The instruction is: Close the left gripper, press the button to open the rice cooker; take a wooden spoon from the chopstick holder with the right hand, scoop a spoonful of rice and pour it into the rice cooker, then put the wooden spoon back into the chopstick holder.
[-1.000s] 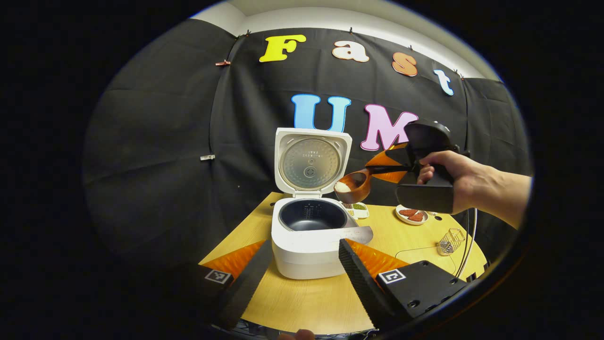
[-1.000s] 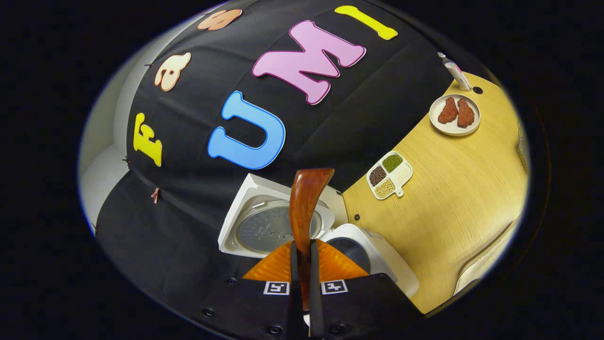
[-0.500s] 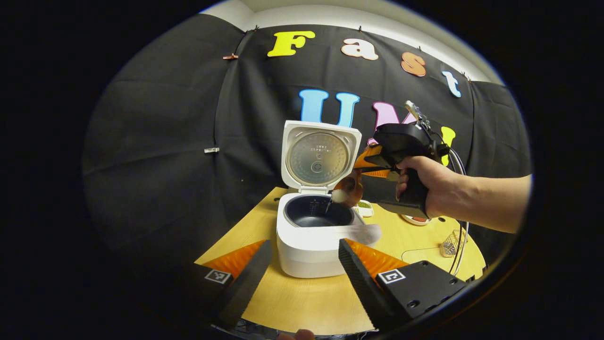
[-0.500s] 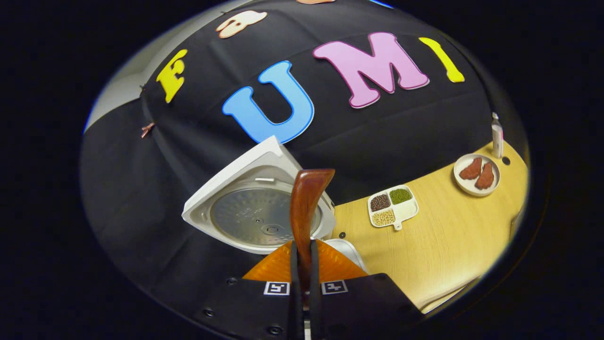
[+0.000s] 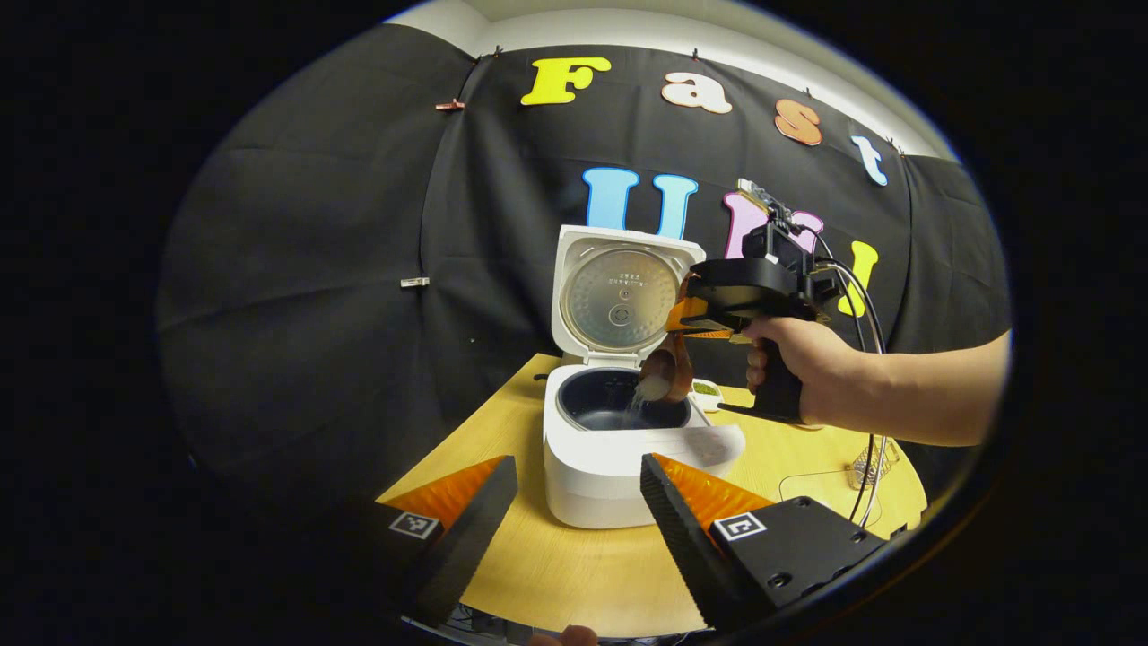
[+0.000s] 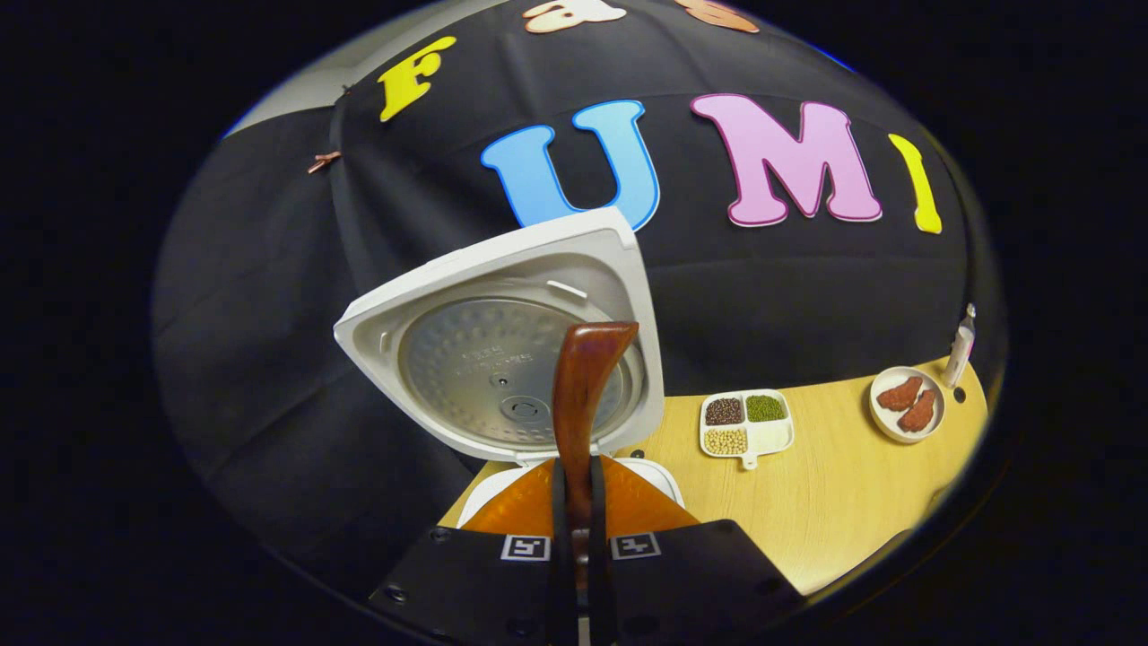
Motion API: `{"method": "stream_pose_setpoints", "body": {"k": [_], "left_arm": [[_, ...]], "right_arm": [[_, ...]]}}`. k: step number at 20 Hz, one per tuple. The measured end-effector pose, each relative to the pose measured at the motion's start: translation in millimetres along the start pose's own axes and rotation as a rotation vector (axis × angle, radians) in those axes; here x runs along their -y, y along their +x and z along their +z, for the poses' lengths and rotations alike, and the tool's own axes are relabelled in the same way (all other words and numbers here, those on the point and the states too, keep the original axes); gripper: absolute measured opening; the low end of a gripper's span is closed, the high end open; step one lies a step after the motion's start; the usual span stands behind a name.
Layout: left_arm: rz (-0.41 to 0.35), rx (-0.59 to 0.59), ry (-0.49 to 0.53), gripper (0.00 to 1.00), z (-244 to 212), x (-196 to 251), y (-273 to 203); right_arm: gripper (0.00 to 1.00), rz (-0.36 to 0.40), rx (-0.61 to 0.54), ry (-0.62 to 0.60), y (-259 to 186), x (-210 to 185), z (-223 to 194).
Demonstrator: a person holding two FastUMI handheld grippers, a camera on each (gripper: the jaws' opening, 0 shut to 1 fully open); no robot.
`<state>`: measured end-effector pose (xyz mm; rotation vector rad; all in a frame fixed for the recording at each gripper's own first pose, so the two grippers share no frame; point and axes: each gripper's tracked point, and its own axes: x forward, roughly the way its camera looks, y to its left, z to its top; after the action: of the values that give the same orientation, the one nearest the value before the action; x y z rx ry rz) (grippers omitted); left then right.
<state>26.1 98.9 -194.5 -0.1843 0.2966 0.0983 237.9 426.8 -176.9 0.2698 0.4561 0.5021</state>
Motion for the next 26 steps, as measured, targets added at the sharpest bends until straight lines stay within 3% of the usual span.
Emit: {"method": "stream_pose_setpoints", "body": {"k": [6,9,17,22,26], "left_arm": [[0.006,-0.004,0.002,0.95,-7,-4,3],[0.008,-0.006,-0.004,0.95,-8,-5,4],[0.015,-0.009,-0.006,0.95,-10,-5,0],[0.018,-0.012,-0.009,0.95,-12,-6,-6],[0.014,-0.006,-0.016,0.95,-11,-4,-10]], "right_arm": [[0.10,0.048,0.053,-0.369,-3,-34,1],[0.10,0.108,0.080,-0.573,-3,-60,-5],[0.10,0.204,0.117,-0.965,-18,-92,-42],[0.10,0.200,0.099,-0.986,-19,-92,-45],[0.10,0.174,0.036,-0.765,-11,-78,-31]]}}
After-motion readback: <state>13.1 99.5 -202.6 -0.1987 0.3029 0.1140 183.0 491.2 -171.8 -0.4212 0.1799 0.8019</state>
